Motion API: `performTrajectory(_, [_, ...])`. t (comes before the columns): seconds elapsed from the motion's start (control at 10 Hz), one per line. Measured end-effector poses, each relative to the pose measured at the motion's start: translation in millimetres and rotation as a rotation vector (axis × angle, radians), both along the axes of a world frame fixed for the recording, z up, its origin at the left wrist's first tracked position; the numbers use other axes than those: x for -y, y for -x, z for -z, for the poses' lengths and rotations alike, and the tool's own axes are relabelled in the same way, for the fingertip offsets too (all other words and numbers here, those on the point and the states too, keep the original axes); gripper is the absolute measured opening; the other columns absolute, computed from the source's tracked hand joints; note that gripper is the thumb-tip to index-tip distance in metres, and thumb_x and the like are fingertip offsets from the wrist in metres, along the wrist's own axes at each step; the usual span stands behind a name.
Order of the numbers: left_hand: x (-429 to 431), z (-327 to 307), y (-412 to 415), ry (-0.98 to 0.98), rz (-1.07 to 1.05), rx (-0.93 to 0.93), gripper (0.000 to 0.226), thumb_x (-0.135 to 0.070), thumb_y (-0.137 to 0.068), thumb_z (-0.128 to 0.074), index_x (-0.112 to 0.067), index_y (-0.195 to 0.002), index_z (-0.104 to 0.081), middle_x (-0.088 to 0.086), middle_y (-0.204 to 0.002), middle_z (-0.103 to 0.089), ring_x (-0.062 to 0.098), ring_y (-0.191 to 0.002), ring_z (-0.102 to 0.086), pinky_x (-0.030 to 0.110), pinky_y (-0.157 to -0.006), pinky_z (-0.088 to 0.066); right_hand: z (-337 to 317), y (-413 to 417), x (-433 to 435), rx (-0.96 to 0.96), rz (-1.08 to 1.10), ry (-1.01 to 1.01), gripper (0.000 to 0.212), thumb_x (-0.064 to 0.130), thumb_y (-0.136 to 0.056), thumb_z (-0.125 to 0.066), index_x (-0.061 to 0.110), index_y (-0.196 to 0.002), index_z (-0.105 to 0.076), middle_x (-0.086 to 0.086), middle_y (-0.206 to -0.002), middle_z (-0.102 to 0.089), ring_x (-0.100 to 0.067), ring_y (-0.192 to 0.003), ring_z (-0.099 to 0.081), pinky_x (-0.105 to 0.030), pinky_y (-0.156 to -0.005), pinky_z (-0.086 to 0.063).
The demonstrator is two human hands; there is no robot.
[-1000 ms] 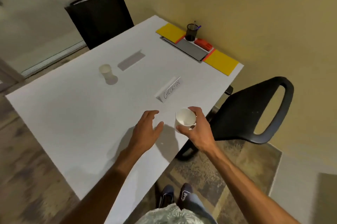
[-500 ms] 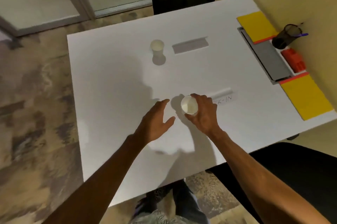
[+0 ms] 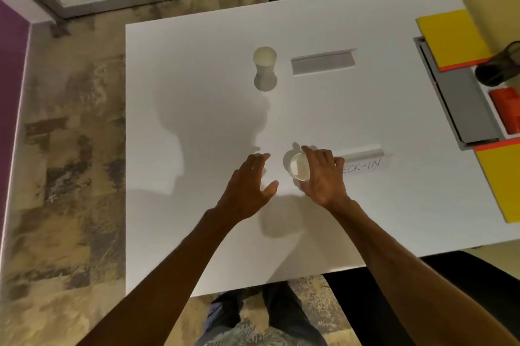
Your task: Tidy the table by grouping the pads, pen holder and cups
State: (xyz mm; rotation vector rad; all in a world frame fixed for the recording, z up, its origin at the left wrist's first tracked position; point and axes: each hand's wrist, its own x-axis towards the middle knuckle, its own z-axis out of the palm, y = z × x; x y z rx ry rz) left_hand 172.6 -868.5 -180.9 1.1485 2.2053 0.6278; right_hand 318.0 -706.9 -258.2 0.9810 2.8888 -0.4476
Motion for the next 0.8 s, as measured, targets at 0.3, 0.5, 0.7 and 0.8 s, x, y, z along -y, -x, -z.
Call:
performTrajectory(0.3, [5,8,-1,0.035,0.011,-0.055,0.067,-0.049,-0.091,-0.058,-0.021,-0.146,-0.032,-0.001,-0.15,-0.038,0.019,-0.131,-0.046,0.043,-0.109,-0.041,0,-2,-1,0.034,-0.025,0.016,0.107,0.051,-0.066,-0.082,0.02,-0.151,-0.024,-0.007,-0.139,-0.05,-0.028,-0.122,-0.049,-0.047,-0.091,-0.039])
performTrajectory(0.5, [15,3,-2,0.015,-0.01,-0.084,0.065,-0.047,-0.09,-0.059,-0.021,-0.145,-0.034,-0.001,-0.147,-0.041,0.018,-0.128,-0.048,0.04,-0.106,-0.04,-15,-15,3,-0.074,0.034,0.034,0.105,0.079,-0.073,-0.061,0.018,-0.151,-0.026,-0.002,-0.141,-0.046,-0.023,-0.131,-0.042,-0.047,-0.097,-0.037])
performTrajectory(0.7, [43,-12,3,-0.015,-0.048,-0.145,0.064,-0.044,-0.093,-0.057,-0.018,-0.147,-0.033,-0.001,-0.147,-0.039,0.019,-0.13,-0.046,0.038,-0.105,-0.036,-43,-14,14,-0.277,-0.026,-0.003,0.063,0.058,-0.094,-0.043,0.018,-0.142,-0.04,-0.001,-0.138,-0.048,-0.023,-0.128,-0.043,-0.043,-0.096,-0.035])
performTrajectory(0.8, [68,-22,8,-0.003,-0.098,-0.141,0.063,-0.041,-0.093,-0.057,-0.019,-0.147,-0.033,-0.002,-0.148,-0.038,0.018,-0.131,-0.044,0.037,-0.105,-0.034,-58,1,36,-0.381,-0.111,-0.024,0.046,0.042,-0.099,-0.044,0.017,-0.137,-0.047,-0.001,-0.136,-0.051,-0.023,-0.126,-0.048,-0.039,-0.094,-0.035])
